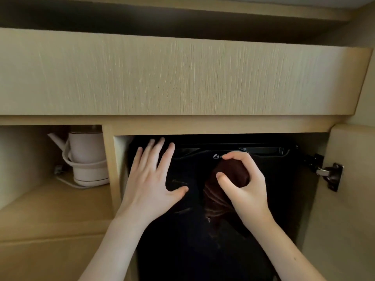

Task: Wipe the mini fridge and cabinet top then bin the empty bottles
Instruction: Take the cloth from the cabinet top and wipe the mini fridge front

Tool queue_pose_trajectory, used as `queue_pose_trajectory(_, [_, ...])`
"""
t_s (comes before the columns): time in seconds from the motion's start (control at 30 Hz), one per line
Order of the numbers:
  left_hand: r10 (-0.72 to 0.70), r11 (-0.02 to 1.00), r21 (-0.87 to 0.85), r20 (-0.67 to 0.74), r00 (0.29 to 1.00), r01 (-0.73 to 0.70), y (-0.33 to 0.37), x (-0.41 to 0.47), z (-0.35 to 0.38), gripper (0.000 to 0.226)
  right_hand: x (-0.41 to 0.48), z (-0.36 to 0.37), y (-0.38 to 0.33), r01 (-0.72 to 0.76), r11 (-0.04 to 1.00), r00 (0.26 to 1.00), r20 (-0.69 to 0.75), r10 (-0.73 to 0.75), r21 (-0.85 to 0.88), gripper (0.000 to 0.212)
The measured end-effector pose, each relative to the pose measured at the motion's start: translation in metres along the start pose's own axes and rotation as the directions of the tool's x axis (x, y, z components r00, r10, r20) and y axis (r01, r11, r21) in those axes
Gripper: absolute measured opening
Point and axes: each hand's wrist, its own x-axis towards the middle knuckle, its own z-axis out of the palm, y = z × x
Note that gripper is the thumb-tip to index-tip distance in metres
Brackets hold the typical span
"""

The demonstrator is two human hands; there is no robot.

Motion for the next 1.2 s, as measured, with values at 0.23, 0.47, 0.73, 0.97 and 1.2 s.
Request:
queue_pose_trajectory(0.23, [0.067,0.989,0.123,0.083,0.994,-0.077,-0.023,-0.004,0.000,0.107,-0.011,0.005,0.046,0.022,0.998,0.990,-0.138,-0.029,-0.053,0.046])
queue_pose_trajectory(0.47, [0.113,0.979,0.162,0.071,0.991,-0.123,-0.030,-0.009,-0.001,0.114,-0.008,0.027,0.076,0.156,0.924,0.926,-0.274,-0.260,-0.349,0.041])
queue_pose_trajectory(0.73, [0.140,0.979,0.143,0.042,0.989,-0.145,-0.033,-0.009,0.005,0.116,0.003,0.053,0.093,-0.054,0.866,0.768,-0.575,-0.281,-0.496,0.062])
queue_pose_trajectory(0.97, [0.132,0.979,0.152,0.031,0.991,-0.135,-0.031,-0.010,0.006,0.115,-0.027,0.099,0.110,0.233,0.758,0.804,-0.318,-0.502,-0.609,0.051])
queue_pose_trajectory(1.2, [0.164,0.976,0.144,-0.007,0.986,-0.161,-0.035,-0.012,0.008,0.113,-0.001,0.067,0.104,0.180,0.908,0.672,-0.627,-0.395,-0.379,0.044])
